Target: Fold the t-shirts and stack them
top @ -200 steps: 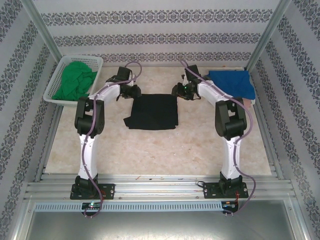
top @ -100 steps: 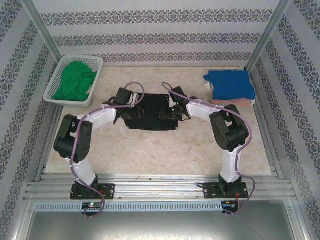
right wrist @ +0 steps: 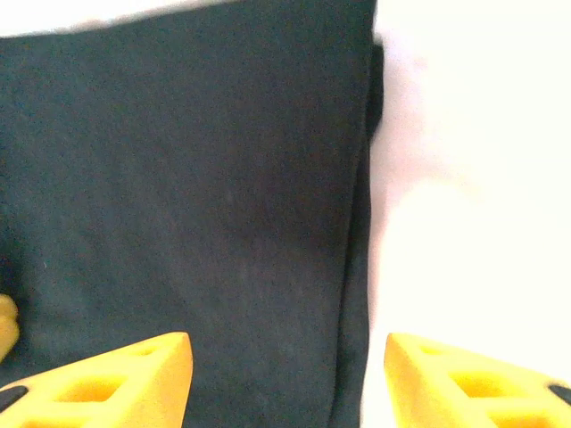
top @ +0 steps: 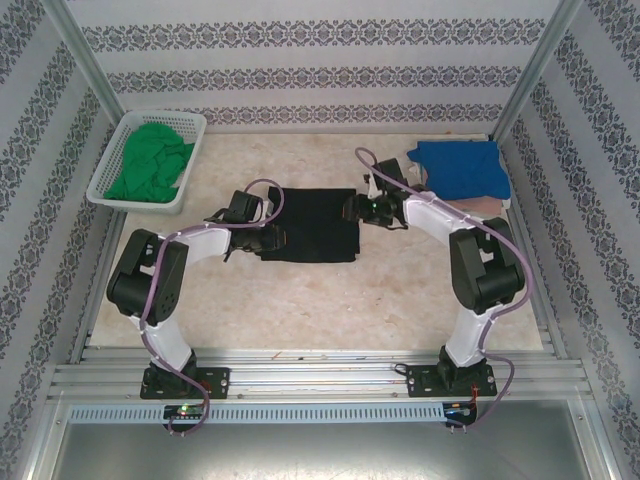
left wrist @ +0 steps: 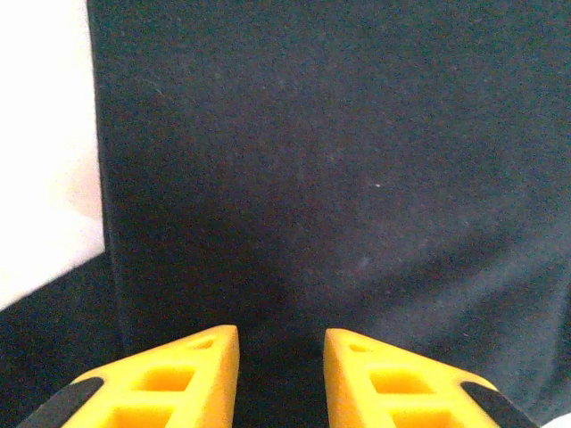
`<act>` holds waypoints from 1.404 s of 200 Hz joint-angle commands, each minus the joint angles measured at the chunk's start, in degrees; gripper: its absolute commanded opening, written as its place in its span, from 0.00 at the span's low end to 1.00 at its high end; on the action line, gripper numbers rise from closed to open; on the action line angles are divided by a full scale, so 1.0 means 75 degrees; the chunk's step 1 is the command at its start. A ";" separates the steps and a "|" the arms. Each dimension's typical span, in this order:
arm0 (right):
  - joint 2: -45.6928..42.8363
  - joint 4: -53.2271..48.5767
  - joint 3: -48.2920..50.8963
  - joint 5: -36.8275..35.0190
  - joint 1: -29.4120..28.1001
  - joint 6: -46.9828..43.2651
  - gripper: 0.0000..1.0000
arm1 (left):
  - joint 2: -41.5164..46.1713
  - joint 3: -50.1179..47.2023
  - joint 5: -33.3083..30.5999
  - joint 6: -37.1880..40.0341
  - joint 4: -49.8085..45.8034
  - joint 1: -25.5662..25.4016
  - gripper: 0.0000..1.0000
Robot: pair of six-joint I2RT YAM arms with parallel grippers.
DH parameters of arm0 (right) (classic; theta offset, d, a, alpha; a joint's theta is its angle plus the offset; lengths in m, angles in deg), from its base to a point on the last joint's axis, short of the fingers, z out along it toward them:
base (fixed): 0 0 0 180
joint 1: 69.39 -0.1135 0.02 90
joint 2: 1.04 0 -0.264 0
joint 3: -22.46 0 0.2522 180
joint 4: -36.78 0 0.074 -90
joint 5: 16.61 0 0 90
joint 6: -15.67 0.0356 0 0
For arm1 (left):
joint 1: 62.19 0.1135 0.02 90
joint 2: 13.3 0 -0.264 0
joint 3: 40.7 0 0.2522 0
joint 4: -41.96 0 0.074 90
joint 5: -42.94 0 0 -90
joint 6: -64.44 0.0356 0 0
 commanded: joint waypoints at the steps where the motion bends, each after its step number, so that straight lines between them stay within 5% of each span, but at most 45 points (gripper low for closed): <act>1: 0.1041 -0.0533 -0.1543 -0.0344 0.0108 -0.0530 0.52 | 0.0851 0.0045 -0.0337 -0.0316 -0.0863 -0.0192 0.31; 23: 0.2583 -0.2030 -0.4246 -0.0952 -0.0067 -0.1015 0.48 | 0.1741 -0.0255 -0.1883 -0.0367 -0.1378 -0.0992 0.33; 80: 0.5435 -0.4433 -0.8594 0.0072 0.0061 -0.1484 0.51 | 0.1444 -0.1537 -0.1078 -0.1260 0.0160 -0.1801 0.30; 124: 0.4586 -0.3527 -0.6689 0.0701 0.0032 -0.1224 0.49 | 0.0047 -0.1104 -0.0859 -0.1122 0.0720 -0.1522 0.27; 158: 0.2700 -0.2044 -0.3348 0.0246 -0.0184 -0.0895 0.46 | -0.0596 -0.0171 -0.0969 -0.0236 -0.0035 -0.0810 0.27; 192: 0.0932 -0.1707 -0.0227 -0.1254 -0.0717 -0.0231 0.48 | -0.1621 0.1409 -0.0774 0.0401 -0.0750 0.0079 0.27; 218: -0.0397 -0.1061 0.1903 -0.1064 -0.1025 0.0441 0.50 | -0.2582 0.3146 -0.0389 0.0666 -0.1187 0.0212 0.27; 281: -0.2228 -0.0563 0.2738 -0.1243 -0.0316 0.0174 0.75 | -0.3418 0.5213 0.0278 0.0385 -0.1934 0.0219 0.28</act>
